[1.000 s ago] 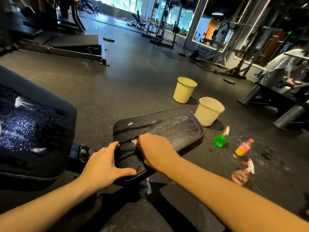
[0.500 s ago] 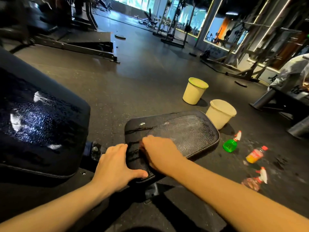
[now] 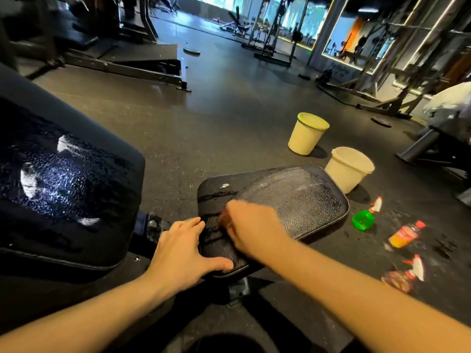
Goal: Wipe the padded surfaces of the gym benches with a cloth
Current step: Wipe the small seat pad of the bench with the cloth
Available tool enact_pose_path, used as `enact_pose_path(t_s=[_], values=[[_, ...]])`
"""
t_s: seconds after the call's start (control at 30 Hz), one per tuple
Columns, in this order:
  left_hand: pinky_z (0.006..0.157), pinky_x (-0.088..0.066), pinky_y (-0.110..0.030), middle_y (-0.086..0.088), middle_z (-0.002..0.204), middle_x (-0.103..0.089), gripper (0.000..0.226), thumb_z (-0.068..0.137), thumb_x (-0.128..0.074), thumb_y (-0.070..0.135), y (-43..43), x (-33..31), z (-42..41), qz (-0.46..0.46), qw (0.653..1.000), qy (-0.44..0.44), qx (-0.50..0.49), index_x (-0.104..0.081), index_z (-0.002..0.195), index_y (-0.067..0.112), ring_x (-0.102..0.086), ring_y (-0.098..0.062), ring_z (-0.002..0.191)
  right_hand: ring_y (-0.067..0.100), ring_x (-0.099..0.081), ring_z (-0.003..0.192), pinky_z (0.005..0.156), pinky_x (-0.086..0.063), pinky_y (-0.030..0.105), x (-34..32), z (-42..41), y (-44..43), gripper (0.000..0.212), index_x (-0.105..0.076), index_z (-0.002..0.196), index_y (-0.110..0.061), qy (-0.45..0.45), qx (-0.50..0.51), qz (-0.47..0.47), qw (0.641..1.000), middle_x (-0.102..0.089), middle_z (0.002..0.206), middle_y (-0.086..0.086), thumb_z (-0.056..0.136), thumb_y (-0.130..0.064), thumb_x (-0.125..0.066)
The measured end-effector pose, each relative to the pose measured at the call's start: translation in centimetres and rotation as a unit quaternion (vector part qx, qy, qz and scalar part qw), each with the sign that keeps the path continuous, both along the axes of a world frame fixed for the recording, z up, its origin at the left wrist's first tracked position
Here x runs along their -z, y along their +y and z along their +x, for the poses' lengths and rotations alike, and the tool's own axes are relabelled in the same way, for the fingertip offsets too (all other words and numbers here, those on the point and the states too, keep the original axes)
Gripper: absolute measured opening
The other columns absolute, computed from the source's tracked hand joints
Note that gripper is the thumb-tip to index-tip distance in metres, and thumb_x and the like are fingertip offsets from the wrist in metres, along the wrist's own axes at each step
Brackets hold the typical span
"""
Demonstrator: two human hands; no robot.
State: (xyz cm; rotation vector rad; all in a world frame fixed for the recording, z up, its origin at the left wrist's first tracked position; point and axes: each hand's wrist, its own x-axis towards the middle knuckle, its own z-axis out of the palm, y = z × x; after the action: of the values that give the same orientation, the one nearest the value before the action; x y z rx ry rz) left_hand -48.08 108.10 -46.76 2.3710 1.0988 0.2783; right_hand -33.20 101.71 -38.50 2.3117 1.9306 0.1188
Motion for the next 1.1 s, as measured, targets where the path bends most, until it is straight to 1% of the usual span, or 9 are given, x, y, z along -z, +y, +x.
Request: enact_pose_path(t_s=[0.17, 0.27, 0.43, 0.53, 0.6, 0.7, 0.93, 1.03, 1.1], values=[[0.120, -0.025, -0.039, 0.009, 0.164, -0.033, 0.156, 0.028, -0.036, 0.109, 0.0, 0.6, 0.1, 0.003, 1.000, -0.010, -0.005, -0.040, 0.157, 0.020, -0.026, -0.014, 0.150, 0.037, -0.070, 0.093, 0.067, -0.042, 0.035, -4.2, 11.5, 2.5, 0.015, -0.064, 0.105, -0.007, -0.106, 0.233, 0.142, 0.956, -0.070, 0.096, 0.014, 0.093, -0.015, -0.060], [0.121, -0.023, -0.038, 0.009, 0.164, -0.031, 0.165, 0.023, -0.021, 0.113, 0.0, 0.6, 0.0, -0.010, 1.000, -0.016, -0.002, -0.038, 0.158, 0.020, -0.024, -0.014, 0.150, 0.033, -0.070, 0.095, 0.065, -0.044, 0.034, -1.9, 7.6, 4.6, 0.017, -0.064, 0.110, -0.008, -0.124, 0.182, 0.134, 0.966, -0.068, 0.104, 0.013, 0.094, -0.009, -0.058], [0.121, -0.021, -0.039, 0.006, 0.165, -0.030, 0.145, 0.039, -0.051, 0.101, -0.1, 0.2, 0.0, -0.020, 1.000, -0.017, 0.005, -0.037, 0.158, 0.019, -0.022, -0.015, 0.151, 0.033, -0.066, 0.106, 0.079, -0.051, 0.040, -0.2, -0.1, 1.5, 0.028, -0.056, 0.120, -0.011, -0.041, -0.003, -0.001, 0.999, -0.064, 0.117, 0.011, 0.093, -0.017, -0.063], [0.121, -0.020, -0.038, 0.007, 0.164, -0.031, 0.163, 0.022, -0.035, 0.111, 0.0, 0.2, 0.0, -0.029, 0.999, -0.026, 0.002, -0.039, 0.157, 0.018, -0.022, -0.014, 0.151, 0.033, -0.069, 0.098, 0.076, -0.052, 0.037, -3.1, 5.1, 0.5, 0.023, -0.066, 0.108, -0.019, -0.050, 0.086, 0.002, 0.995, -0.068, 0.103, 0.007, 0.085, -0.019, -0.070], [0.122, -0.020, -0.038, 0.007, 0.164, -0.031, 0.167, 0.020, -0.028, 0.112, 0.0, 0.4, 0.0, -0.027, 0.999, -0.029, 0.000, -0.038, 0.157, 0.018, -0.022, -0.013, 0.151, 0.036, -0.070, 0.092, 0.071, -0.054, 0.036, -4.9, 10.4, 1.4, 0.011, -0.070, 0.095, -0.018, -0.081, 0.186, 0.080, 0.976, -0.068, 0.089, 0.010, 0.085, -0.016, -0.065], [0.122, -0.020, -0.039, 0.007, 0.164, -0.030, 0.169, 0.020, -0.023, 0.114, 0.0, 0.6, 0.0, -0.030, 0.999, -0.031, -0.002, -0.036, 0.158, 0.017, -0.021, -0.013, 0.151, 0.040, -0.068, 0.093, 0.065, -0.044, 0.035, -4.8, 11.7, 3.0, 0.006, -0.065, 0.091, -0.014, -0.055, 0.246, 0.168, 0.953, -0.071, 0.096, 0.016, 0.090, -0.014, -0.059], [0.119, -0.025, -0.039, 0.006, 0.164, -0.033, 0.146, 0.037, -0.045, 0.102, 0.2, 0.3, -0.2, -0.017, 0.999, -0.026, 0.014, -0.038, 0.157, 0.020, -0.025, -0.016, 0.149, 0.031, -0.069, 0.095, 0.069, -0.045, 0.035, 0.3, -1.7, 0.6, 0.015, -0.064, 0.104, -0.020, 0.010, -0.032, -0.032, 0.999, -0.070, 0.102, 0.005, 0.090, -0.024, -0.063], [0.121, -0.022, -0.039, 0.006, 0.165, -0.031, 0.165, 0.024, -0.027, 0.113, 0.3, 0.8, -0.1, -0.023, 0.999, -0.030, 0.006, -0.037, 0.158, 0.018, -0.022, -0.014, 0.151, 0.028, -0.071, 0.087, 0.071, -0.055, 0.035, -3.3, 6.9, 1.1, 0.008, -0.068, 0.090, -0.023, -0.067, 0.118, 0.021, 0.991, -0.066, 0.080, 0.000, 0.083, -0.019, -0.067], [0.121, -0.022, -0.039, 0.007, 0.164, -0.031, 0.166, 0.024, -0.023, 0.114, 0.3, 1.0, -0.1, -0.024, 0.999, -0.041, 0.000, -0.037, 0.158, 0.017, -0.023, -0.014, 0.151, 0.036, -0.070, 0.085, 0.064, -0.049, 0.034, -4.9, 12.3, 1.9, 0.008, -0.068, 0.089, -0.017, -0.112, 0.214, 0.110, 0.964, -0.066, 0.080, 0.008, 0.086, -0.015, -0.060]])
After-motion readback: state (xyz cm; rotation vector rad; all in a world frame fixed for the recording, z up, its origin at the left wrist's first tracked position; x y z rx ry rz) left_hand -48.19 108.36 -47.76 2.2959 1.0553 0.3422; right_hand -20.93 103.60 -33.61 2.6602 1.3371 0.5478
